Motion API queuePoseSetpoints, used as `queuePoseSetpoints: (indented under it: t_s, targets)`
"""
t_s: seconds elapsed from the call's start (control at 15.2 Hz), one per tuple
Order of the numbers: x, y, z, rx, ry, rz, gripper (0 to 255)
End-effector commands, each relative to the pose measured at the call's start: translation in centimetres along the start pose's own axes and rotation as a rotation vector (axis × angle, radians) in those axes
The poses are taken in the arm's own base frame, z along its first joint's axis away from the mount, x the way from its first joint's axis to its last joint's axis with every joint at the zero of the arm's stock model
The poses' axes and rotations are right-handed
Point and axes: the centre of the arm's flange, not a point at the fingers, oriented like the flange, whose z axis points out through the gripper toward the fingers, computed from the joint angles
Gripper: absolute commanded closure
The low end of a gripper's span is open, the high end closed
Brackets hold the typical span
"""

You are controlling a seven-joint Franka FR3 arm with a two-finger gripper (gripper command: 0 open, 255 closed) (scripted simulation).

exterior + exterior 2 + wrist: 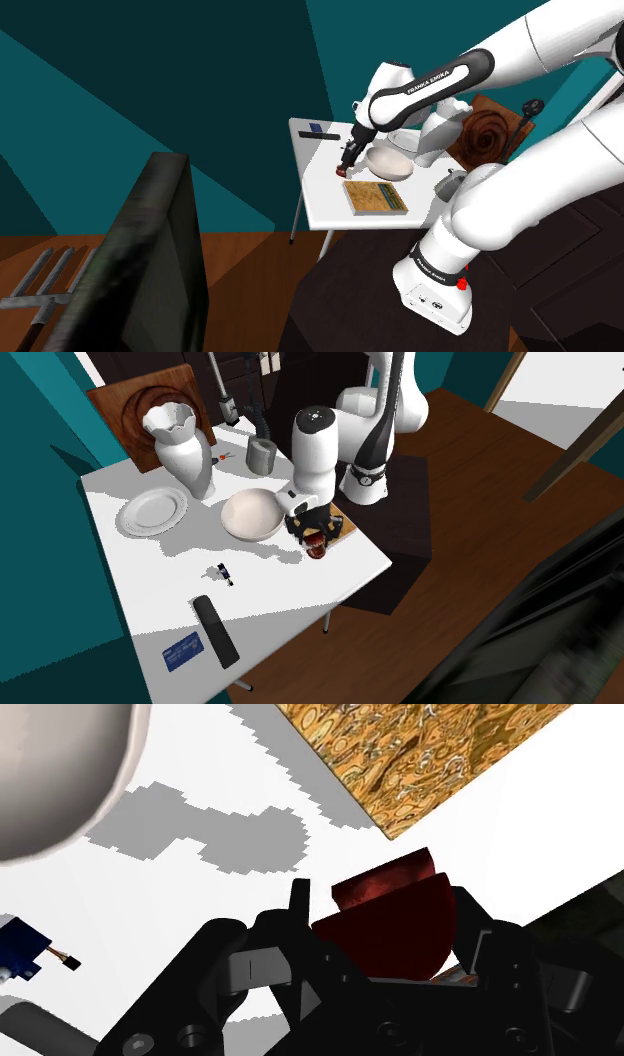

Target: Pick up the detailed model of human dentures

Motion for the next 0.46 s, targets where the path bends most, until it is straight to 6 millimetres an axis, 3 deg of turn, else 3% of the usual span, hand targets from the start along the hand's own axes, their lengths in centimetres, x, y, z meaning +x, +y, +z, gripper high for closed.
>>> queuePoseSetpoints:
  t_s: [0.0,0.26,0.4]
  targets:
    - [0.1,0.0,-1.1,0.0,-0.001,0.0,255]
    - [0.3,0.0,-3.2,0.0,-0.001,0.0,255]
    - [0.3,0.0,-3.3,0.0,-0.001,0.0,255]
